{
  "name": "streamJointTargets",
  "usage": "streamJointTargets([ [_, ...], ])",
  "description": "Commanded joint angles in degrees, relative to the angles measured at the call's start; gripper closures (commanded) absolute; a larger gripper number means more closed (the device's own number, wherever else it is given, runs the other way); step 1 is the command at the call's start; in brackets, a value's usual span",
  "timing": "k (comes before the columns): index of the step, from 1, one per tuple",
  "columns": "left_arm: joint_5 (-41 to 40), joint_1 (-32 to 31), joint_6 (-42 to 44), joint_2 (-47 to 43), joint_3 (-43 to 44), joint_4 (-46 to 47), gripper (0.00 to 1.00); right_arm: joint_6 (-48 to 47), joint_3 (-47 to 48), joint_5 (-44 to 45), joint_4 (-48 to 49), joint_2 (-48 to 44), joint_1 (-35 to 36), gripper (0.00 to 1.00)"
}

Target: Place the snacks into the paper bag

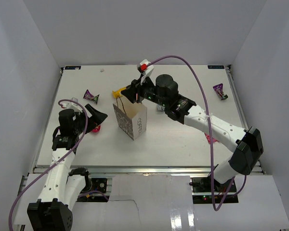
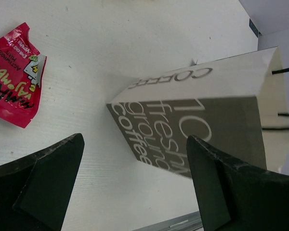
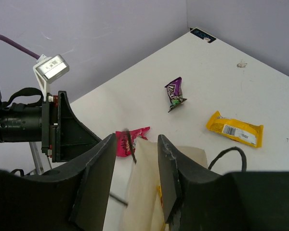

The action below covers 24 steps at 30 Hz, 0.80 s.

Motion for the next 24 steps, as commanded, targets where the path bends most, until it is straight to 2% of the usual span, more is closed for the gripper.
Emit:
streamJointTargets([
  [1,-0.17,0.07,0.51,-0.47,-0.03,-0.12,0.02,-1.27,-0.71,0.60,3.40,-1.59,0.65,0.54],
  [4,-0.17,-0.02,0.60,-0.30,-0.11,-0.12,0.02,-2.50,-0.71,0.33,3.49,-1.85,0.74,0.52],
  [6,-0.35,0.07,0.60,-0.21,-0.38,-0.03,0.02,-6.70,0.51,-2.55,2.96,-2.20,0.74,0.48],
  [7,-0.52,0.07,0.60,-0.04,-0.46,-0.03,0.02,-9.76,1.04,-5.79,2.53,-2.64,0.57,0.38],
  [8,-0.78,-0.02,0.69,0.66,-0.72,-0.03,0.02,-13.71,1.74,-16.87,0.17,-2.90,0.04,0.30],
  [9,-1.22,0.06,0.78,1.19,-0.81,-0.03,0.02,-17.32,2.71,-23.33,-2.03,-3.08,-1.62,0.23],
  [10,-2.62,0.07,0.86,1.89,-0.82,-0.03,0.02,-22.23,4.20,-28.44,-4.14,-3.34,-2.68,0.07],
  [11,-3.24,0.07,1.47,2.68,-0.82,-0.03,0.02,-23.93,4.30,-36.76,-7.38,-4.04,-5.30,0.05],
  [13,-5.86,-0.02,2.97,6.72,0.15,-0.03,0.02,-27.70,2.38,-42.01,-9.42,-5.97,-8.21,0.04],
  [14,-8.23,-0.02,5.58,10.56,1.54,-0.03,0.02,-29.29,1.41,-45.77,-13.69,-6.68,-11.53,0.04],
  [15,-8.26,-0.11,7.26,12.86,2.51,-0.12,0.02,-31.22,0.27,-46.94,-15.56,-7.47,-13.48,0.04],
  [17,-13.16,-0.20,11.99,17.78,4.71,-0.65,0.05,-36.76,-3.76,-47.74,-18.99,-10.28,-19.08,0.04],
  [19,-16.50,-0.28,15.44,24.90,8.58,-1.09,0.11,-40.88,-6.15,-47.66,-24.36,-12.91,-23.15,0.03],
  [21,-18.35,-0.64,18.86,28.86,11.04,-1.53,0.17,-42.39,-9.93,-47.57,-26.65,-14.76,-29.30,0.03],
  [24,-21.61,-1.08,20.20,34.49,14.12,-1.44,0.18,-44.60,-15.62,-47.13,-29.20,-18.37,-35.72,0.03],
])
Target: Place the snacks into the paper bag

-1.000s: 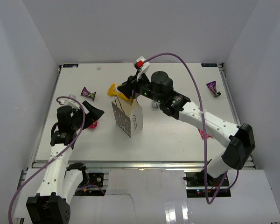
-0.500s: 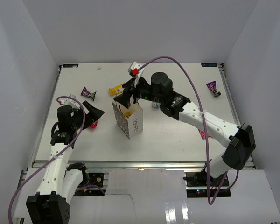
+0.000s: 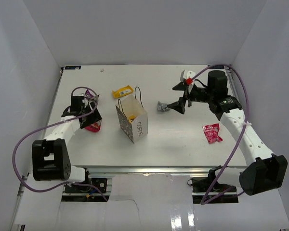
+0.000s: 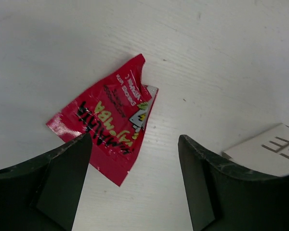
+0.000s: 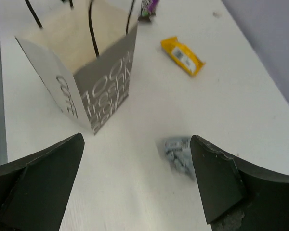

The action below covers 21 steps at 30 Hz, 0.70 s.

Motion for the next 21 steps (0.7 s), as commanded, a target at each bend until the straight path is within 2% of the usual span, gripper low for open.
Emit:
streamJointTargets([
  [1,-6.08,-0.60,5.92,3.89,4.48,0.81,0.18,-5.96,-5.28,-2.85,-6.50,-4.14,-5.30,0.03],
  [5,-7.21,-3.84,7.95,9.87,7.30,1.26,0.18,-6.05,-10.74,-2.49,-6.50,-6.79,-7.34,0.03],
  [8,-8.62,-4.90,8.74,13.49,9.23,0.29,0.24,-5.87,-12.50,-2.14,-6.32,-7.32,-7.60,0.03],
  [13,-13.54,-6.31,8.22,14.47,8.89,-1.65,0.36,-5.96,-12.33,-1.00,-6.41,-6.79,-8.04,0.03],
  [15,-15.65,-6.40,7.95,14.55,8.19,-1.73,0.46,-6.04,-12.33,-1.00,-6.41,-6.44,-8.04,0.03],
  [16,-16.18,-6.57,7.61,14.55,8.01,-1.73,0.58,-6.04,-12.42,-1.09,-6.41,-6.35,-8.04,0.03],
  [18,-16.45,-6.75,7.43,14.12,7.57,-1.65,0.72,-5.96,-12.51,-1.09,-6.50,-6.35,-8.13,0.03],
  [19,-16.36,-6.92,6.90,13.59,7.39,-1.56,0.82,-5.96,-12.59,-1.09,-6.41,-6.44,-8.13,0.03],
  [21,-15.57,-7.10,6.64,10.88,7.04,-1.03,0.88,-5.96,-12.68,-1.00,-6.50,-6.70,-8.22,0.03],
])
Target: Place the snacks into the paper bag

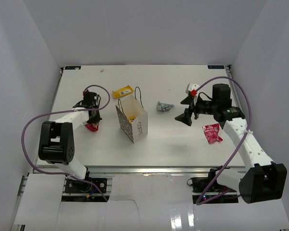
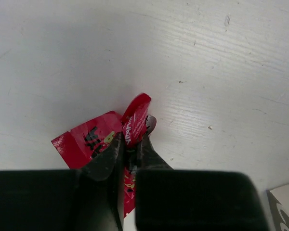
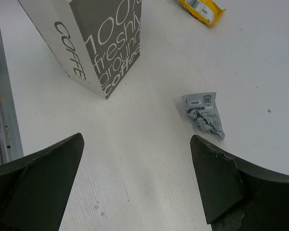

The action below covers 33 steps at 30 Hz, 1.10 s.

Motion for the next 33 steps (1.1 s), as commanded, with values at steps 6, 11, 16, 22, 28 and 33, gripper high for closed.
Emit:
streamJointTargets([
  [6,9.86,-0.50,-3.32,-20.10,-0.98,0.55,0.94,-1.28,-0.38,0.38,-0.60,-1.97,-1.23,0.03],
  [11,26.92,-0.67,-9.64,-35.42,-1.86,7.56,0.96,-2.25,-0.73,0.73,-1.13,-2.15,-1.85,0.03],
  [16,34.49,-0.76,-16.67,-41.42,1.11,13.81,0.98,-3.04,-0.73,1.08,-1.22,-1.71,-1.93,0.03],
  [22,41.08,-3.92,-21.34,-35.37,8.85,19.44,0.98,-3.31,-0.99,1.17,-1.22,-1.53,-1.93,0.04],
  [28,40.91,-10.16,-20.90,-28.16,12.47,22.26,0.98,-3.22,-2.31,1.88,-1.31,-2.41,-2.11,0.03],
  [33,40.56,-13.24,-20.99,-25.43,12.47,25.07,0.97,-3.39,-3.10,2.23,-1.83,-2.67,-2.46,0.04],
])
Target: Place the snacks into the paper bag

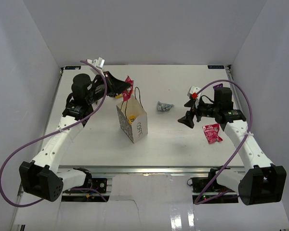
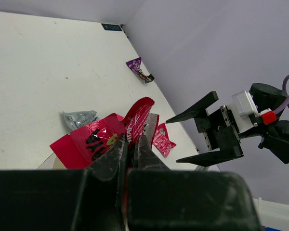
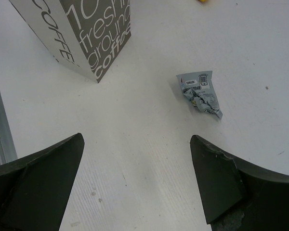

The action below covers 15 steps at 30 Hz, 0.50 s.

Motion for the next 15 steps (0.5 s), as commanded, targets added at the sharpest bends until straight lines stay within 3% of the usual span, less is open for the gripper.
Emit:
streamJointTargets([
  [1,0.78,-1.68,-0.60,-0.07,1.78,3.72,0.97,-0.79,-0.46,0.06,-0.37,-1.38,-0.54,0.04],
  [15,-0.01,-3.09,-1.65,-2.27,-1.39,5.65,0.94,-2.11,-1.07,0.85,-0.72,-0.33,-0.80,0.03],
])
